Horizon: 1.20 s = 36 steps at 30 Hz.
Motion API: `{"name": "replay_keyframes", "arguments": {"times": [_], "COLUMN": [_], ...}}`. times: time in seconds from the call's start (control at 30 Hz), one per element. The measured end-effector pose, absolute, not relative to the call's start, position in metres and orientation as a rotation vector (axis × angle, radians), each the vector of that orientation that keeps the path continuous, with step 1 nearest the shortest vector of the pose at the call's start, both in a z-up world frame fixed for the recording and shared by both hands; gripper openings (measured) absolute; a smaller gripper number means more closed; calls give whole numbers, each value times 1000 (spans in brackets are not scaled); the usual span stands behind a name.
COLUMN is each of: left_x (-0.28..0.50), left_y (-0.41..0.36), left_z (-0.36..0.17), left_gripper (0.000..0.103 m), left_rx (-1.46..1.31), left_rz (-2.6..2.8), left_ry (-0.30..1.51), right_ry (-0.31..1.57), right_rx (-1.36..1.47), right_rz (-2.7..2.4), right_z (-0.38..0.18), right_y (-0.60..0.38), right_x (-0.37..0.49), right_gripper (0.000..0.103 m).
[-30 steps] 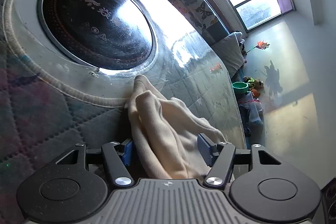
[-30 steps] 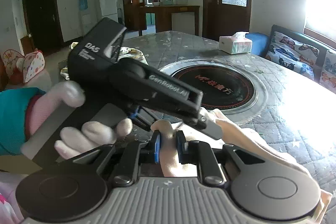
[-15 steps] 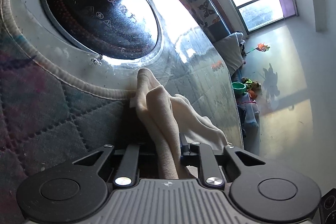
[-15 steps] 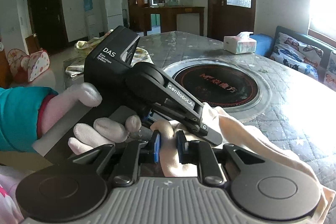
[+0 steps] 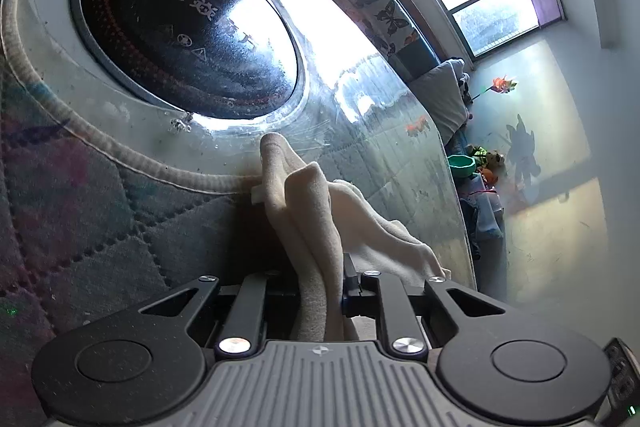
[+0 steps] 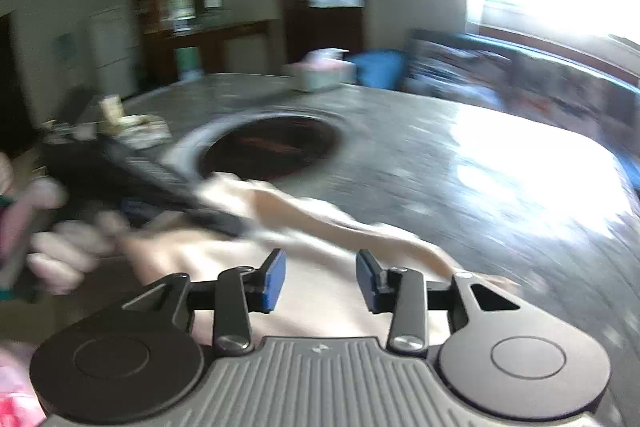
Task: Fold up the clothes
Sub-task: 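Grasp the sweatshirt edge with the left gripper while the right gripper holds its edge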
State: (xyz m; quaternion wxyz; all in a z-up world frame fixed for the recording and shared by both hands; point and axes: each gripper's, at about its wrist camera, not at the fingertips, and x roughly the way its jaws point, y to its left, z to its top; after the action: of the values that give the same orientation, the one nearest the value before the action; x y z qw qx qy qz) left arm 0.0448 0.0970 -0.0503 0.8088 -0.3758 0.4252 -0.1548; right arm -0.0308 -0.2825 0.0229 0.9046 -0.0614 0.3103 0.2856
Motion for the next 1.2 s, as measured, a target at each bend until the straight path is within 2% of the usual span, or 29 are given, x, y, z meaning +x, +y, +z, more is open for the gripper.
{"name": "replay_keyframes", "arguments": {"times": [0.3, 0.67, 0.7, 0.77, 0.83, 1.2], "left_x": [46, 48, 48, 48, 47, 52], "left_y": [90, 80, 79, 75, 72, 39], "left_z": [-46, -41, -40, -38, -34, -10], "left_gripper": [17, 18, 18, 18, 18, 17], "left_rx": [-765, -715, -708, -692, -664, -530], "left_rz": [-325, -310, -309, -305, -302, -336], "left_ry": [905, 906, 905, 903, 895, 849], "right_ry": [717, 729, 729, 730, 734, 625], "right_rx": [45, 167, 167, 168, 170, 160], "right_rz": [345, 379, 382, 390, 396, 365], "right_z": [-9, -29, -28, -27, -27, 5], "right_y": [-359, -367, -367, -366, -364, -368], "right_x": [2, 14, 14, 14, 13, -15], "right_gripper": [42, 41, 39, 23, 15, 11]}}
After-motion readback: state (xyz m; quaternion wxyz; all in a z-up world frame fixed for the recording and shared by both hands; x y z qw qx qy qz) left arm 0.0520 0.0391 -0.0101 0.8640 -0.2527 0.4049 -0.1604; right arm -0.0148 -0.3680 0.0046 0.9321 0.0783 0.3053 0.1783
